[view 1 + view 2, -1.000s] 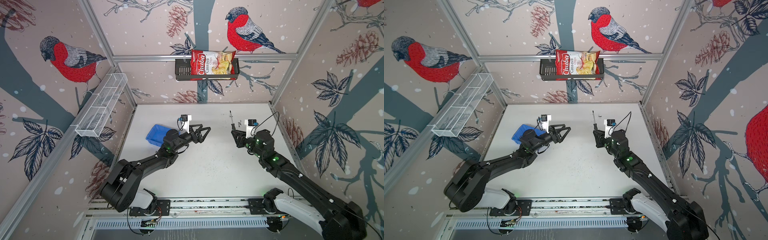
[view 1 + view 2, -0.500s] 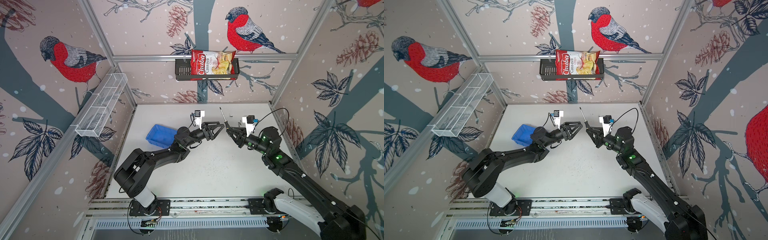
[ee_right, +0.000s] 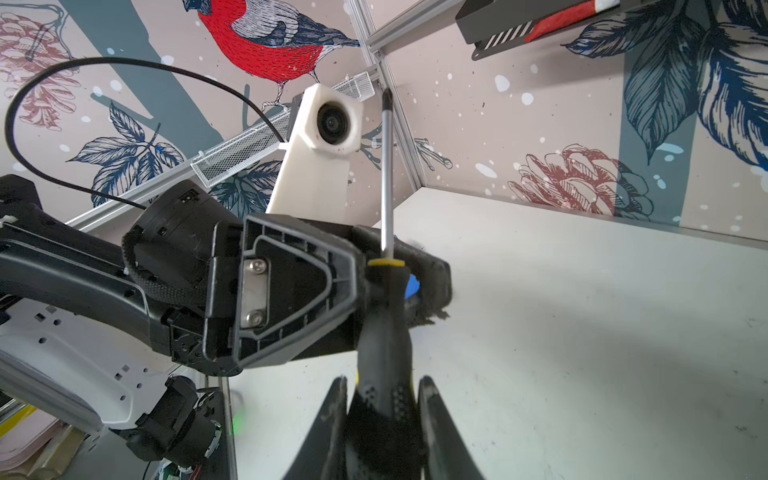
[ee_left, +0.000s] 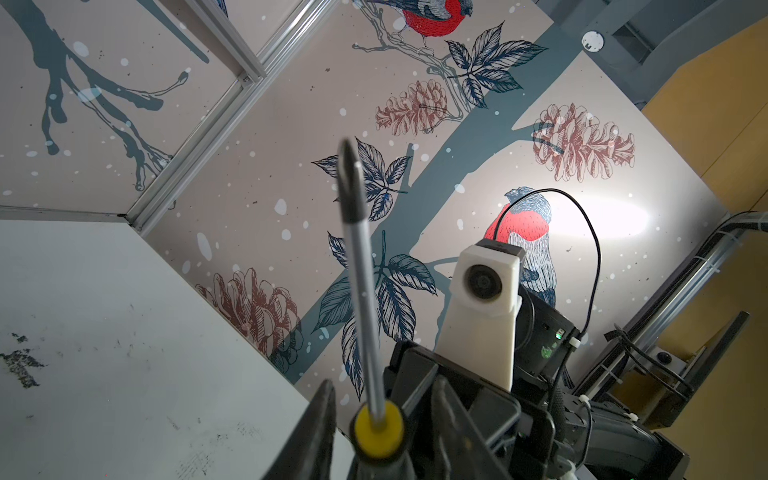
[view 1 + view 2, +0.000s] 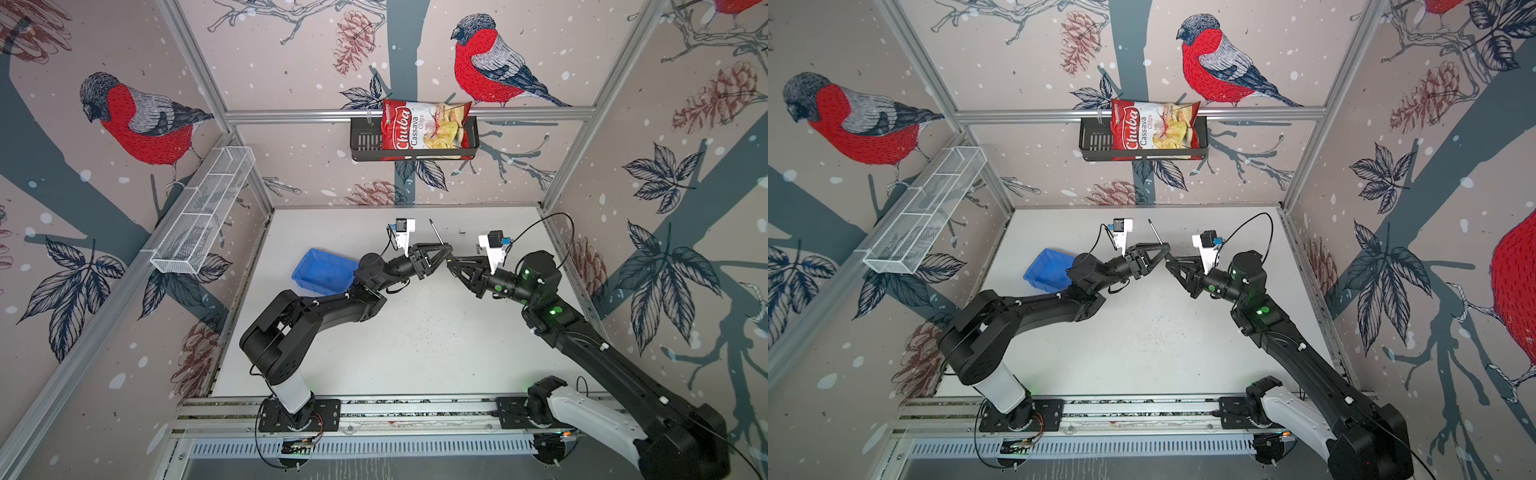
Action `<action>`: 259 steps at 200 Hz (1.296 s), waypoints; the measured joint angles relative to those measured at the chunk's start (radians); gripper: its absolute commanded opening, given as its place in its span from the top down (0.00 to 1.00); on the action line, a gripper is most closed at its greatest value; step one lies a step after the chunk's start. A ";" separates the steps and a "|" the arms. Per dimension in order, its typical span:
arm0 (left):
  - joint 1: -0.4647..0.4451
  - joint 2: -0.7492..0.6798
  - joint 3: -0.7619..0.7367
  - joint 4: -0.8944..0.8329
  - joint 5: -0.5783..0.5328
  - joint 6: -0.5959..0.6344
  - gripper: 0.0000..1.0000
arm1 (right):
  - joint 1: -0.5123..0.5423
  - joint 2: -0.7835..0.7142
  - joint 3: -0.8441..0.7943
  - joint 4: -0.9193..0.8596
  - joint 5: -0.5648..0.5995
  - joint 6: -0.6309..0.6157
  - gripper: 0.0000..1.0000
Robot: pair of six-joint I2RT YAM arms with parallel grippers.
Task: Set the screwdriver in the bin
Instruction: 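Bring the screwdriver toward the left gripper and grasp its handle with the left gripper, then carry the screwdriver over the blue bin with the left gripper while the right gripper withdraws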
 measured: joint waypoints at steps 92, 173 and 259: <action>-0.002 -0.037 -0.035 -0.001 -0.023 -0.002 0.98 | 0.013 0.008 0.005 -0.001 -0.019 -0.030 0.99; 0.011 -0.142 -0.160 -0.058 -0.210 0.045 1.00 | 0.094 0.000 0.012 -0.003 0.048 -0.114 0.00; 0.174 -0.454 -0.344 -0.398 -0.546 -0.025 1.00 | 0.311 0.077 0.061 -0.055 0.230 -0.312 0.01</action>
